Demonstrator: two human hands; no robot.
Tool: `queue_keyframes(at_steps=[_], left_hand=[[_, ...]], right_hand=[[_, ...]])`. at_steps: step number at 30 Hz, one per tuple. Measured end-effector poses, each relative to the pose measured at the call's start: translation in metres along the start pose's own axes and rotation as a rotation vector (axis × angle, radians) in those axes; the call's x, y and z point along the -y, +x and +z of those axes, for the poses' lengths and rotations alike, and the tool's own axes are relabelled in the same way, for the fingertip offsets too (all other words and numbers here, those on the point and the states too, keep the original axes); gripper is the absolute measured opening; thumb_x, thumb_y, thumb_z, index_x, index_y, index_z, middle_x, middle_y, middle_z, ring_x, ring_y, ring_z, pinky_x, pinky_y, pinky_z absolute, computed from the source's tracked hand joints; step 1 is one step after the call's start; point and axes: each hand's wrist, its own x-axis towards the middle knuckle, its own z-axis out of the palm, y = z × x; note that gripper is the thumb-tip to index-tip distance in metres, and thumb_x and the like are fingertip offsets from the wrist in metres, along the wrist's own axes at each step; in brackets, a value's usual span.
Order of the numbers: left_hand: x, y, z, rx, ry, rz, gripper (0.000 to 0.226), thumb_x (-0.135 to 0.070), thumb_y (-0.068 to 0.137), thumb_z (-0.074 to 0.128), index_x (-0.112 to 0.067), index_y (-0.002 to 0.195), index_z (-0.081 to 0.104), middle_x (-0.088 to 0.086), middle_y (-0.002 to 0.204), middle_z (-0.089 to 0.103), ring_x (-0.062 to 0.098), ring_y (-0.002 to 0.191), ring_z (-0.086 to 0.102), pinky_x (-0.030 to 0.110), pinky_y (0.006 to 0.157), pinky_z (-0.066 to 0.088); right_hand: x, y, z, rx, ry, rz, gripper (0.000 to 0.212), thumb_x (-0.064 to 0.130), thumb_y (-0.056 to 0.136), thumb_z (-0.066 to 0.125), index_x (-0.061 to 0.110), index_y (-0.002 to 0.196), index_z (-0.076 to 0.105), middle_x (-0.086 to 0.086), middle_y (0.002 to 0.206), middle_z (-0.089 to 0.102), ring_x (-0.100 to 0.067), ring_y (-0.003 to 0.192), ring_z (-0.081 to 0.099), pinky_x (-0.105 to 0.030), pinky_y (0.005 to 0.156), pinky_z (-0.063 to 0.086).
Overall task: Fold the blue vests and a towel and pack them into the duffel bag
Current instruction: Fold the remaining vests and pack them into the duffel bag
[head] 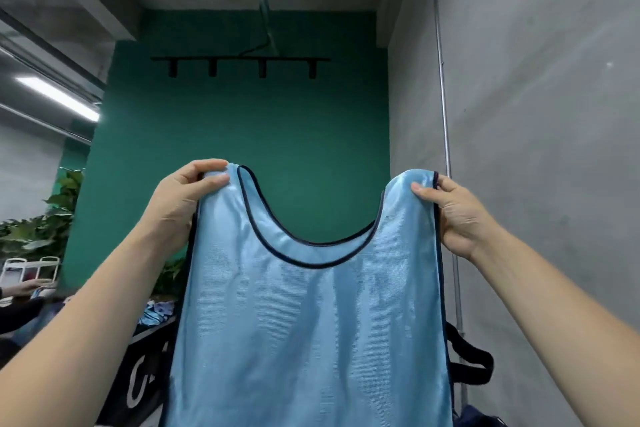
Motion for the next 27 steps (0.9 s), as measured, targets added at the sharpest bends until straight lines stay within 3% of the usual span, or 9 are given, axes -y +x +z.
queue_keyframes(at_steps=[4,8,10,12,14,17,21,25,27], left_hand=[[0.058,-0.006,-0.013,-0.072,0.149,-0.093,0.028,-0.019,0.079,0.093,-0.018,0.105,0.082,0.012,0.112,0.079,0.021,0.089,0.073,0.042,0.092,0.059],[0.116,-0.013,-0.042,-0.118,0.312,-0.201,0.03,-0.024,0.077,0.095,-0.03,0.105,0.084,-0.001,0.116,0.08,0.024,0.121,0.07,0.049,0.113,0.052],[0.145,-0.023,-0.052,-0.125,0.386,-0.259,0.028,-0.024,0.079,0.094,-0.03,0.105,0.085,-0.006,0.119,0.077,0.017,0.123,0.066,0.037,0.108,0.05],[0.174,-0.034,-0.06,-0.133,0.438,-0.334,0.025,-0.022,0.083,0.092,-0.025,0.106,0.084,-0.006,0.117,0.076,0.013,0.116,0.067,0.026,0.093,0.048],[0.203,-0.043,-0.069,-0.138,0.45,-0.408,0.018,-0.021,0.085,0.091,-0.02,0.102,0.085,-0.006,0.112,0.078,0.008,0.109,0.067,0.025,0.084,0.048],[0.244,-0.053,-0.086,-0.143,0.475,-0.51,0.011,-0.021,0.086,0.09,-0.018,0.096,0.086,-0.006,0.107,0.08,0.005,0.105,0.066,0.026,0.084,0.046],[0.293,-0.064,-0.101,-0.127,0.485,-0.591,0.011,-0.016,0.087,0.088,-0.009,0.095,0.085,-0.002,0.106,0.081,0.006,0.102,0.068,0.026,0.086,0.046],[0.339,-0.07,-0.109,-0.111,0.493,-0.636,0.009,-0.007,0.09,0.083,0.0,0.096,0.082,0.002,0.096,0.08,0.008,0.091,0.07,0.018,0.075,0.048],[0.362,-0.07,-0.114,-0.114,0.522,-0.645,0.004,-0.007,0.091,0.083,-0.003,0.092,0.082,-0.002,0.088,0.079,0.004,0.081,0.068,0.019,0.08,0.05]], right_hand=[[-0.046,0.004,-0.017,-0.089,-0.075,0.099,0.029,0.011,0.092,0.081,0.004,0.119,0.075,-0.018,0.114,0.079,-0.028,0.093,0.076,-0.041,0.082,0.064],[-0.106,-0.003,-0.033,-0.108,-0.166,0.206,0.024,0.013,0.093,0.081,0.003,0.114,0.076,-0.016,0.105,0.079,-0.022,0.083,0.074,-0.034,0.075,0.063],[-0.139,-0.01,-0.038,-0.116,-0.187,0.261,0.021,0.013,0.095,0.079,0.003,0.113,0.077,-0.011,0.098,0.079,-0.017,0.075,0.074,-0.027,0.066,0.061],[-0.173,-0.019,-0.042,-0.13,-0.207,0.317,0.018,0.013,0.096,0.077,0.003,0.111,0.077,-0.009,0.097,0.079,-0.015,0.07,0.074,-0.025,0.061,0.06],[-0.207,-0.028,-0.046,-0.136,-0.217,0.384,0.015,0.012,0.097,0.076,0.003,0.108,0.077,-0.01,0.096,0.079,-0.015,0.068,0.075,-0.025,0.058,0.059],[-0.258,-0.041,-0.053,-0.133,-0.273,0.465,0.023,0.016,0.097,0.077,-0.001,0.112,0.076,-0.015,0.101,0.08,-0.024,0.081,0.072,-0.033,0.07,0.056],[-0.317,-0.052,-0.063,-0.146,-0.323,0.531,0.026,0.017,0.097,0.078,-0.002,0.115,0.075,-0.014,0.111,0.08,-0.021,0.086,0.074,-0.032,0.08,0.06],[-0.361,-0.051,-0.073,-0.169,-0.367,0.572,0.021,0.02,0.096,0.08,0.003,0.108,0.078,-0.013,0.108,0.081,-0.032,0.106,0.077,-0.049,0.105,0.058],[-0.378,-0.047,-0.075,-0.172,-0.385,0.577,0.019,0.02,0.096,0.08,0.003,0.106,0.079,-0.012,0.105,0.082,-0.034,0.108,0.076,-0.052,0.105,0.057]])
